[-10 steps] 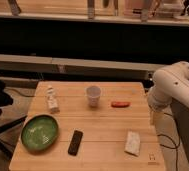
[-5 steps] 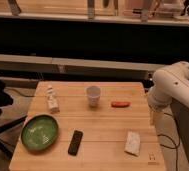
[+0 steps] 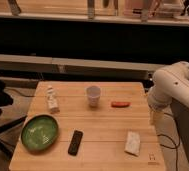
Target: Wipe the white sponge on the table
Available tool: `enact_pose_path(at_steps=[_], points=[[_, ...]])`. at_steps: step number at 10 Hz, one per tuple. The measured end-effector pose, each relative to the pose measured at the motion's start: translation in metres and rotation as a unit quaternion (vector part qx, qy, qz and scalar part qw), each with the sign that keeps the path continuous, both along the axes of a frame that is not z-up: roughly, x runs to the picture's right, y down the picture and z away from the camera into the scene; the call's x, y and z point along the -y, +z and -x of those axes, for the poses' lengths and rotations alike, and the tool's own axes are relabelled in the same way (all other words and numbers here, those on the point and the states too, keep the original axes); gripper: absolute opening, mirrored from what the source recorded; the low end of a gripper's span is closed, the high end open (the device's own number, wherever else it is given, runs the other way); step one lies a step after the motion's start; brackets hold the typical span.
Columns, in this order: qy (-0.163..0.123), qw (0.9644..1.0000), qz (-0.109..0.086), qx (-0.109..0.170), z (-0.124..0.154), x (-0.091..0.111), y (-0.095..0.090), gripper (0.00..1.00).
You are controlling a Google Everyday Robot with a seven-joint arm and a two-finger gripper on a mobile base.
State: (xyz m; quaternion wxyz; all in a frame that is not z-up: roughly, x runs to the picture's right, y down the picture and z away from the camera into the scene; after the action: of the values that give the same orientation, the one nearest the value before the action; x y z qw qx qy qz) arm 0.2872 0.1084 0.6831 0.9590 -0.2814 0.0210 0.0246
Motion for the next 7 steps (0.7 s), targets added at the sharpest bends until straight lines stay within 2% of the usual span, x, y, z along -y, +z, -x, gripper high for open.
enact_pose_path(at_steps=[5, 7], points=[[0.0, 1.0, 0.0, 0.0, 0.0, 0.0, 0.0, 0.8], [-0.023, 0.9997, 0.003, 0.011, 0.011, -0.014, 0.0, 0.8]])
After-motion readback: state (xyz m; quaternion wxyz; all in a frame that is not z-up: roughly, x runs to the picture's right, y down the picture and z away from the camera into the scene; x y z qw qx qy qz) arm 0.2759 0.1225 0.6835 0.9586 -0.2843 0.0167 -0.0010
